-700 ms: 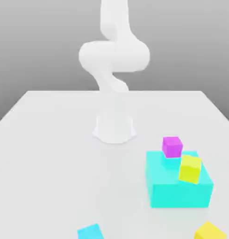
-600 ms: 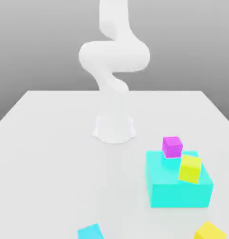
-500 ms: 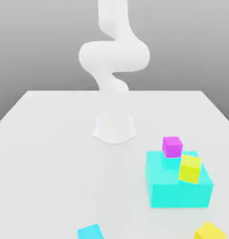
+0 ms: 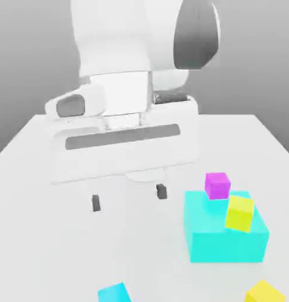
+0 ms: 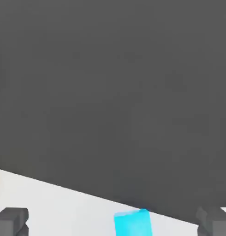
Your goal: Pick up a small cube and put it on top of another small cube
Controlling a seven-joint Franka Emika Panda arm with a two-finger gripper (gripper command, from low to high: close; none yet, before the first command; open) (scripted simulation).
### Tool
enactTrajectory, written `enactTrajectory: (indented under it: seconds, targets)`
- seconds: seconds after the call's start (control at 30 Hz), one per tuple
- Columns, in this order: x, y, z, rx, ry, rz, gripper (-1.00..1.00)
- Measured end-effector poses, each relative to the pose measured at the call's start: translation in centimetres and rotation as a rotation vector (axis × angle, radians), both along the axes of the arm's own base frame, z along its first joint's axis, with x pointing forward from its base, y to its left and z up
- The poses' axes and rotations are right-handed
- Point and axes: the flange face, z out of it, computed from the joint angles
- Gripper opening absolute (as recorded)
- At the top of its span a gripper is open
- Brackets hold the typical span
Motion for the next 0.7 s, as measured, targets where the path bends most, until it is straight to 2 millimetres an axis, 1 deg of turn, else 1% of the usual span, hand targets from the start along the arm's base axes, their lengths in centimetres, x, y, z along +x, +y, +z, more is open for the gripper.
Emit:
enactTrajectory:
  seconds: [0.1, 0.23, 0.4, 0.43, 0.6, 0.63, 0.67, 0.7]
  targets:
    - [0.0, -0.6, -5.3, -0.028, 0.070, 0.035, 0.00]
    - [-0.8, -1.6, -12.0, -0.072, 0.162, 0.083, 0.00]
    - [-1.2, -2.0, -19.4, -0.089, 0.192, 0.100, 0.00]
    - [-1.2, -2.0, -20.3, -0.089, 0.193, 0.100, -1.00]
    - [-1.3, -2.0, -20.3, -0.088, 0.195, 0.100, -1.00]
    - [-1.3, -2.0, -20.8, -0.088, 0.195, 0.100, -1.00]
    - [-1.3, -2.0, -20.3, -0.088, 0.194, 0.101, -1.00]
    - [-1.2, -2.0, -19.3, -0.089, 0.194, 0.101, -1.00]
